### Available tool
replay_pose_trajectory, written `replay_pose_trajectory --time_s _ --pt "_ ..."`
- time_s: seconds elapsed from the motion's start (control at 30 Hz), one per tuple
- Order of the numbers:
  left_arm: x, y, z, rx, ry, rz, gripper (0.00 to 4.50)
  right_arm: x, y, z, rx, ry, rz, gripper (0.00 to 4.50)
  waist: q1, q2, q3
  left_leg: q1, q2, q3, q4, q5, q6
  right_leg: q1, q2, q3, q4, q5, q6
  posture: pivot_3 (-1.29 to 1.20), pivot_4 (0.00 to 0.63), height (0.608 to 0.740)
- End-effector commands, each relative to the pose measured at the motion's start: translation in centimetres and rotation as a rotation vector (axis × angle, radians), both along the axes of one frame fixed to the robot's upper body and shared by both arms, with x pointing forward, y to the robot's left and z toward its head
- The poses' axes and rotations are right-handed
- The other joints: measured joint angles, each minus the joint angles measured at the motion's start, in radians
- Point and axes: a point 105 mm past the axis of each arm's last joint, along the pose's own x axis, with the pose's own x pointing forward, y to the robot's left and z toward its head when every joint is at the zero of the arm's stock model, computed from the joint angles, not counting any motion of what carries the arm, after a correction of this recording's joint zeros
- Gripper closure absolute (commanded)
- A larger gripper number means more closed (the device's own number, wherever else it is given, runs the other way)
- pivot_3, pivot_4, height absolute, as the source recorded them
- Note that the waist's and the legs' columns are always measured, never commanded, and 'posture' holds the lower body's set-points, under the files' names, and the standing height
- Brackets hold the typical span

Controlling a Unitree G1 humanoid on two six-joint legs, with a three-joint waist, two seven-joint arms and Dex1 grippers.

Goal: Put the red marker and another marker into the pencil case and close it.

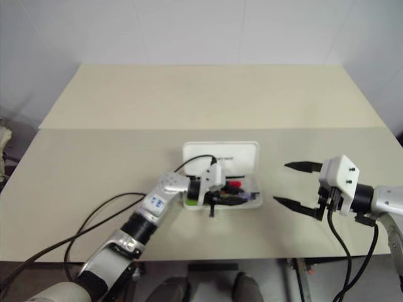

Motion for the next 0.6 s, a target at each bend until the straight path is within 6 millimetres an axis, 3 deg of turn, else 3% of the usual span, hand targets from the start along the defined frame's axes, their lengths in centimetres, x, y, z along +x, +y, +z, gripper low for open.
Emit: replay_pose_trajectory --time_s 0.03,0.23,0.43,0.6 --pt "0.2 -0.8 0.8 -0.023 -0.017 -0.004 2.07 -0.3 0.5 1.2 0.014 -0.052 0.012 0.0 0.0 0.0 0.0 0.0 0.0 0.0 0.0 0.0 0.0 0.0 0.0 0.0 0.0 0.0 0.0 0.0 0.15 0.74" --pt "0.2 -0.8 1.6 -0.054 -0.041 -0.02 0.04 -0.1 0.6 1.2 0.02 -0.061 0.014 0.0 -0.001 0.0 0.0 0.0 0.0 0.0 0.0 0.0 0.0 0.0 0.0 0.0 0.0 0.0 0.0 0.0 0.15 0.74" --pt "0.0 0.3 3.3 -0.113 -0.075 -0.045 0.04 0.5 0.8 0.9 0.028 -0.06 0.027 0.0 -0.005 0.0 0.0 0.0 0.0 0.0 0.0 0.0 0.0 0.0 0.0 0.0 0.0 0.0 0.0 0.0 0.15 0.74" --pt "-0.1 3.3 5.1 -0.194 -0.108 0.024 0.04 1.4 1.0 0.3 0.043 -0.049 0.045 0.0 -0.008 0.0 0.0 0.0 0.0 0.0 0.0 0.0 0.0 0.0 0.0 0.0 0.0 0.0 0.0 0.0 0.15 0.74"
